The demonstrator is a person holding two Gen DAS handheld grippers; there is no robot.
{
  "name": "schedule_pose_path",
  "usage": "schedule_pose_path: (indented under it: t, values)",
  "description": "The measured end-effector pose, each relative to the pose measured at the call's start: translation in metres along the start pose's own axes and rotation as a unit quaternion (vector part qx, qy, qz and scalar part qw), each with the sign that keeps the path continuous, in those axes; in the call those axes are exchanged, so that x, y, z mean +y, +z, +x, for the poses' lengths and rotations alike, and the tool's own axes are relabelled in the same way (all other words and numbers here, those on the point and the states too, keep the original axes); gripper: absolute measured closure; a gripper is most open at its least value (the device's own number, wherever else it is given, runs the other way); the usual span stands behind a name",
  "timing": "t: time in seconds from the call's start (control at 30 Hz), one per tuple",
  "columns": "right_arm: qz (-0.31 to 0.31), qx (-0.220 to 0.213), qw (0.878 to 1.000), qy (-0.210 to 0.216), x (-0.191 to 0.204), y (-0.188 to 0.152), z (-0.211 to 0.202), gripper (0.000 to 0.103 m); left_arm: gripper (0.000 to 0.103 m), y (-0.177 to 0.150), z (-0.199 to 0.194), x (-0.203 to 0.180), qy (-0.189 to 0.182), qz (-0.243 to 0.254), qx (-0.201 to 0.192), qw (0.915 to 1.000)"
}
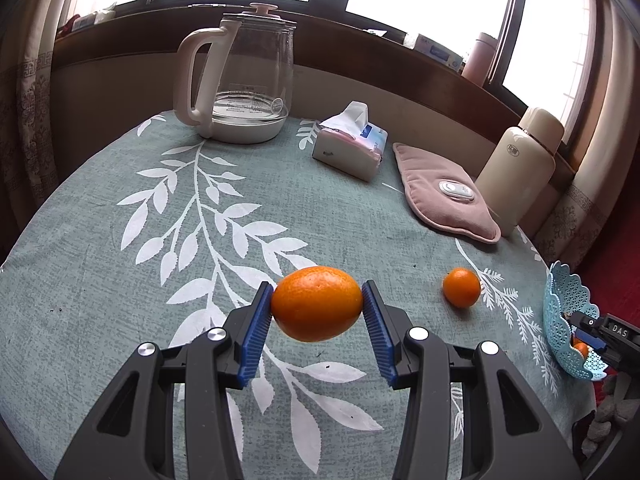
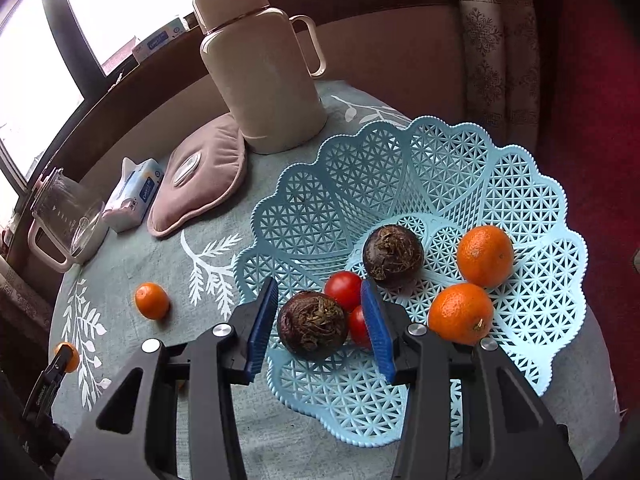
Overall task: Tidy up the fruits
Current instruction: 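Lower the brown fruit into the blue basket and open the right tool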
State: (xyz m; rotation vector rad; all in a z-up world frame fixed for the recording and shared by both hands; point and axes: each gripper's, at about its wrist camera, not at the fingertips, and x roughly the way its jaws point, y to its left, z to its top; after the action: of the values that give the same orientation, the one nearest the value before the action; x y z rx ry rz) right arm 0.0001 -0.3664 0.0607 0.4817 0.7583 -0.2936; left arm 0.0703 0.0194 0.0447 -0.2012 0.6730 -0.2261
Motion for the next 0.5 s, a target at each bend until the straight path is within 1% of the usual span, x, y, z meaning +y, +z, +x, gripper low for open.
schedule_pose_path:
  t: [0.23, 0.5]
  values:
    - [-0.007, -0.032, 0.999, -0.018, -0.006, -0.008, -0.024, 0.058, 0.057, -0.002, -0.001, -0.006, -0.007, 0.01, 0.0, 0.9999]
    - [0.008, -0.059, 0.998, -0.027, -0.029, -0.019, -0.051, 0.058, 0.057, -0.008, -0.004, -0.027, -0.039, 0.037, 0.011, 0.9985]
